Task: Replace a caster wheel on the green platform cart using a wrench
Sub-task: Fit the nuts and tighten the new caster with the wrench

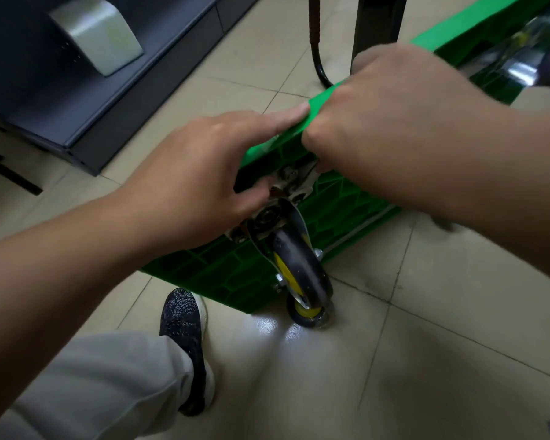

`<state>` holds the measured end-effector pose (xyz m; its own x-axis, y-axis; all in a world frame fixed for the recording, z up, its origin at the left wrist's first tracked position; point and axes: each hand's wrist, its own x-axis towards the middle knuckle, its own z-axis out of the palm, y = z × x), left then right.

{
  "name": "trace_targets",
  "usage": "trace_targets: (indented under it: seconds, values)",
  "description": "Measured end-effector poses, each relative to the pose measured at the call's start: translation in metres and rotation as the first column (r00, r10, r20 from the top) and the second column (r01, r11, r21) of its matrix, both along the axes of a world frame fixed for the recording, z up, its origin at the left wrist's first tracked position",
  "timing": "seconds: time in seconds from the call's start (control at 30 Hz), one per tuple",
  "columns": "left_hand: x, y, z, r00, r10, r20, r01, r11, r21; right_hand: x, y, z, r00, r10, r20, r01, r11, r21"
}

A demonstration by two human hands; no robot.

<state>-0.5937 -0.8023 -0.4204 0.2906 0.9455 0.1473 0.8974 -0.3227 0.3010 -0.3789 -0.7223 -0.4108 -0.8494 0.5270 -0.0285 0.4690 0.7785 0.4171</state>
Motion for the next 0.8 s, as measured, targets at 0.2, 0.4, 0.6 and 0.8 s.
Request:
trace_targets:
  seconds: [0.2,0.4,0.6,0.8]
  values:
    - [0.002,-0.001,0.001,1.000,0.019,0.002,-0.019,1.000,-0.016,0.002,-0.003,-0.006,0.987,0.118,-0.105,-0.112,0.992,0.061]
    - [0.003,-0.002,0.003,1.000,0.018,-0.007,-0.018,1.000,-0.018,0.018,0.013,-0.020,0.941,0.255,-0.224,-0.240,0.966,0.093]
    - [0.001,-0.002,0.003,1.000,0.022,-0.011,-0.022,0.999,-0.029,0.020,0.018,-0.034,0.919,0.234,-0.316,-0.206,0.971,0.121]
    - [0.000,-0.001,0.001,0.999,0.035,-0.017,-0.035,0.999,-0.026,0.026,0.014,-0.069,0.906,0.075,-0.417,-0.101,0.994,-0.041]
